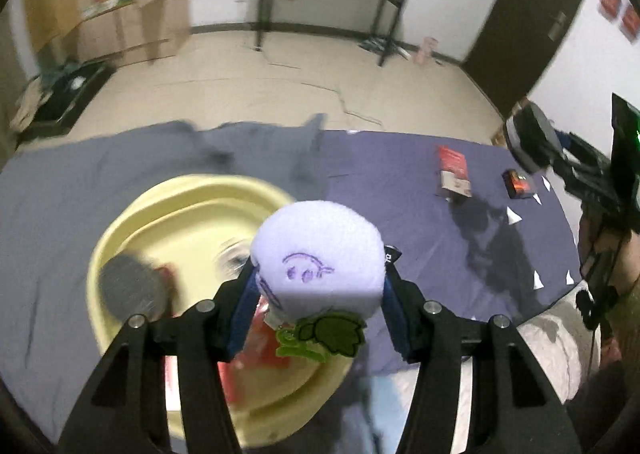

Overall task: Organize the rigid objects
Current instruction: 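Carry the plush ball and foam ball over the tray and open both tools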

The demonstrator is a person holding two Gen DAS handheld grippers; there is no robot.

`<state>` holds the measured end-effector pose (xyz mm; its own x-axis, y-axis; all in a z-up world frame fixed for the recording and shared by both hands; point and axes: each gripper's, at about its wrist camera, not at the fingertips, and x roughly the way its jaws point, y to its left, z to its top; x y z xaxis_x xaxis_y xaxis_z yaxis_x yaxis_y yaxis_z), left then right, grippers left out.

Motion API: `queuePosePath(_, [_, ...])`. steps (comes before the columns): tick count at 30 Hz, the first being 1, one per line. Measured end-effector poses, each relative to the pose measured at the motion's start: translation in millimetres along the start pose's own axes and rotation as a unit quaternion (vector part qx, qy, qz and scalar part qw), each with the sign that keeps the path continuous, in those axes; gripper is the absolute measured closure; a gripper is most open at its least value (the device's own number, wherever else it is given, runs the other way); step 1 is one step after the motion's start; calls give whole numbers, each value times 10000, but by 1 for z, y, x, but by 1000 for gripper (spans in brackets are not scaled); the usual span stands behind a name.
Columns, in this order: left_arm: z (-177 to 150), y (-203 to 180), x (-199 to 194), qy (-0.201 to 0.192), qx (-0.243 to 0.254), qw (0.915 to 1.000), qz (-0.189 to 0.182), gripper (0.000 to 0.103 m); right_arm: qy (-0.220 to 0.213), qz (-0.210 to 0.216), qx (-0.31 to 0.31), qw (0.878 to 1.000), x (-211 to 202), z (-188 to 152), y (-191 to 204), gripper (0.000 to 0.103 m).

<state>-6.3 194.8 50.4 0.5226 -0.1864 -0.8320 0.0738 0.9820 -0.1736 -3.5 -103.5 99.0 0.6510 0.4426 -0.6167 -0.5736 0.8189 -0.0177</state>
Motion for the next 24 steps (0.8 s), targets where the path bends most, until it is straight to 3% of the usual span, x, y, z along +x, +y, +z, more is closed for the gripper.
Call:
queuePosePath(5, [-41,55,-19,97,-391,9982,435,46,319,794,-561,9948,26,6,87,36])
queuePosePath(8, [-71,79,-4,406,-514,9959,627,46,463,1161,-816,9888,49,8,133,36])
queuePosePath(12, [-81,97,22,533,-812,9933,627,46,840,1502,-1262,9770,94,-1,188,36])
queuePosePath(16, [-76,101,47,586,-757,9931,683,45,1131,1531,-1633,9680,128,-14,211,37])
queuePosePath(24, [-77,106,59,453,-627,9944,721,39,981,1686,-1476,9696,167,-15,221,35])
